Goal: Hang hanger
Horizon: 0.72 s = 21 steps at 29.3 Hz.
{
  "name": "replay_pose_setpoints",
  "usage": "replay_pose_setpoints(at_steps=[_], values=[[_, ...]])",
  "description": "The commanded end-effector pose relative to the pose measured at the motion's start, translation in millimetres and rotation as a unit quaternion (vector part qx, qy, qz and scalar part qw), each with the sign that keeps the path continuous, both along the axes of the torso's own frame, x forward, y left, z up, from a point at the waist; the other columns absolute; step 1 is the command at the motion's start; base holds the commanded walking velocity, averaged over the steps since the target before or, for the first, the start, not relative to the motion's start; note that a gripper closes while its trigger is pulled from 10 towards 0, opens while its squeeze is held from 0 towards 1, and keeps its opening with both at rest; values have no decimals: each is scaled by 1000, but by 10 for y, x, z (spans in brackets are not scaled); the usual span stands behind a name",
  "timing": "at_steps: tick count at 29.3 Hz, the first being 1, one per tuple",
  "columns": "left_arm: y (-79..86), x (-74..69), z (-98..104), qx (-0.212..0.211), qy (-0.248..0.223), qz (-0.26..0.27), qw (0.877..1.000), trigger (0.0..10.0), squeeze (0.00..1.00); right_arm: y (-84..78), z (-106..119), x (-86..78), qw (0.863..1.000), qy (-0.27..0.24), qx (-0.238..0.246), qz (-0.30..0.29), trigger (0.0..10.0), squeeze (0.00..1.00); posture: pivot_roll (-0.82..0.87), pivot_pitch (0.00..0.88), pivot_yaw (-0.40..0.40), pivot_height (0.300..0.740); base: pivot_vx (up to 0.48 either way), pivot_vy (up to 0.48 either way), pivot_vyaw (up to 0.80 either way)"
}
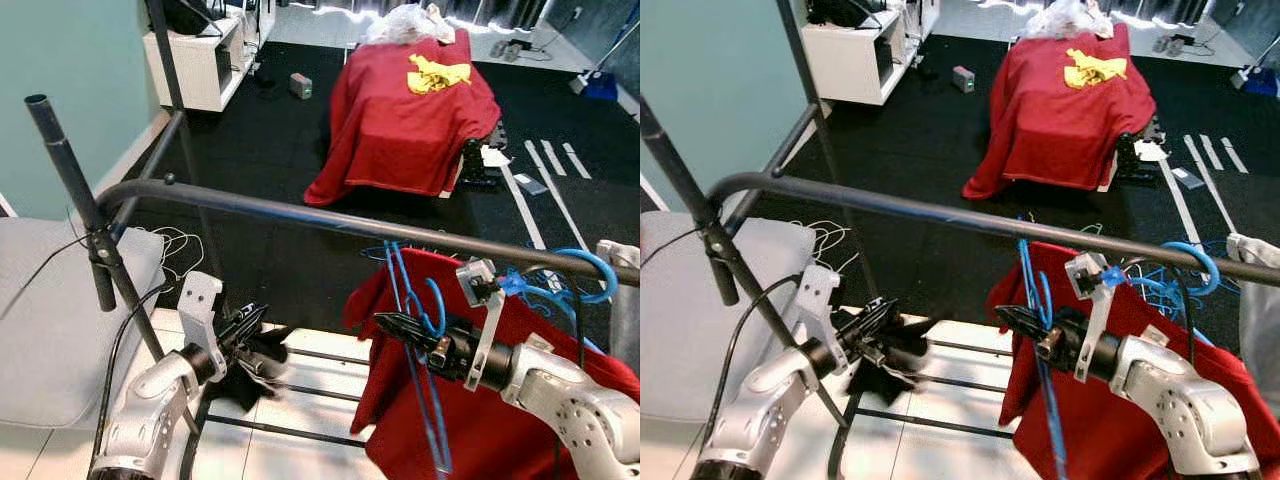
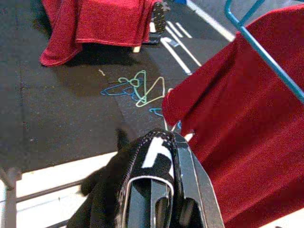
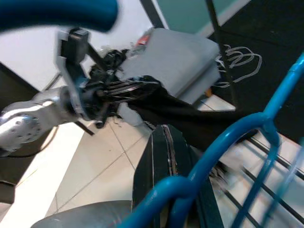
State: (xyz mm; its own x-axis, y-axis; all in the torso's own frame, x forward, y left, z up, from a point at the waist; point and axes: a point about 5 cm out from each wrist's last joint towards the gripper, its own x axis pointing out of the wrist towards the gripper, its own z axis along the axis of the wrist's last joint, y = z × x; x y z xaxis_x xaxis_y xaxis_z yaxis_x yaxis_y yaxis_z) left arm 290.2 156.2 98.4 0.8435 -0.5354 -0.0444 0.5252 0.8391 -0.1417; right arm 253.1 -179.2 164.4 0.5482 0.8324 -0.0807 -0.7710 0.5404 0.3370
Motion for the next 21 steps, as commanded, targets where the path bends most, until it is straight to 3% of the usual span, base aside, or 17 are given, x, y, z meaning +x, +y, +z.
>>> replay_pose_setpoints(at_steps=[1,7,14,21], values=[[12,-42,-21,1,3,-7,1000,10000,0,42,193,-48,999,-45,7,29,10000,0,7,153,-79,740,0,0,0],[-7,-61,-39,6,5,-19,1000,10000,0,119,26,-209,994,-20,-63,90,10000,0,6,155,-78,740,0,0,0],[-17,-69,-36,8,3,-26,1000,10000,0,163,79,-289,991,-27,-52,123,10000,0,7,157,-77,740,0,0,0],[-59,-88,-39,8,2,-37,999,10000,0,101,291,-151,995,-73,-14,68,10000,0,3,158,-75,740,0,0,0]])
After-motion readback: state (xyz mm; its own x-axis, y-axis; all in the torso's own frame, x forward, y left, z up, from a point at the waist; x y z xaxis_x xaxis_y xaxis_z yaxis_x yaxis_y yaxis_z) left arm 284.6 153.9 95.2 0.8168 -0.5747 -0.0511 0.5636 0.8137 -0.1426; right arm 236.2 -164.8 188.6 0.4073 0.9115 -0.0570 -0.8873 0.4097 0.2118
